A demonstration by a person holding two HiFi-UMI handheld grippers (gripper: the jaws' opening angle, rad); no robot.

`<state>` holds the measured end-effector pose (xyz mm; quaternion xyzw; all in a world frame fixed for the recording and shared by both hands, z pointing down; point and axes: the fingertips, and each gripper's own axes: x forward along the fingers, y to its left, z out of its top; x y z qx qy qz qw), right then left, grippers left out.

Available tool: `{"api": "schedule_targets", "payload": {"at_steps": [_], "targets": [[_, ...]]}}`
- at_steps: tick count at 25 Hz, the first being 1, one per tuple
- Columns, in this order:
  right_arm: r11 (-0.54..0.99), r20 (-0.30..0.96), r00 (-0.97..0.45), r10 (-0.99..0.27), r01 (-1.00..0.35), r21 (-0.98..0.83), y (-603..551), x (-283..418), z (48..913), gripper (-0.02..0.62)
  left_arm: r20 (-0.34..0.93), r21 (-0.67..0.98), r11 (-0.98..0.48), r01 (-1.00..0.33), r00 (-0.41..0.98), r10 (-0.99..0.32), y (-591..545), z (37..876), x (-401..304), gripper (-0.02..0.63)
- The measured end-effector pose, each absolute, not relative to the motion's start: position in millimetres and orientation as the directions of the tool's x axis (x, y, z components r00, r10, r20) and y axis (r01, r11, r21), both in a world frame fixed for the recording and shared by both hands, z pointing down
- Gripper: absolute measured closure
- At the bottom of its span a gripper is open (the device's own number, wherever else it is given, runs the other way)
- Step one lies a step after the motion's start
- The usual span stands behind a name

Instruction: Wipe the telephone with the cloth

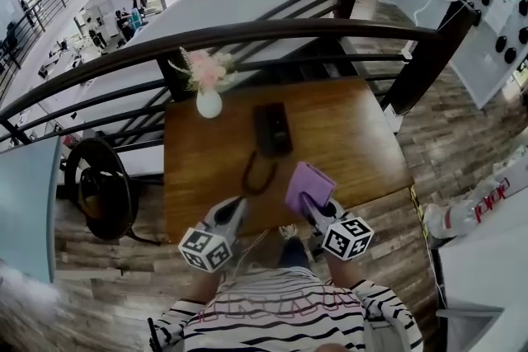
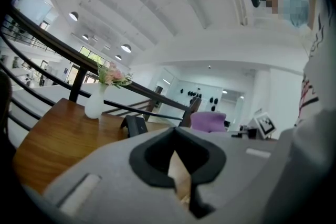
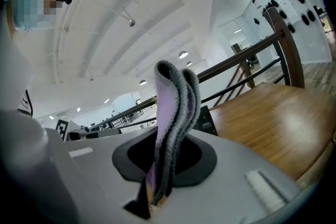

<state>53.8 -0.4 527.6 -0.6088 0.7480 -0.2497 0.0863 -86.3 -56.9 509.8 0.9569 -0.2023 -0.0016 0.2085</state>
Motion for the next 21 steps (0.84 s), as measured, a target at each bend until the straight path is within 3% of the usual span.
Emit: {"api": "schedule_targets", "payload": {"at_steps": [21], "targets": [[0.13, 0.155, -0.23, -0.961, -0.867, -0.481, 15.0, 38.4, 533.1, 0.546, 0.08, 0.399, -0.833, -0.384, 0.919, -0.385, -38.9, 517.8, -99.4, 0.604]]}}
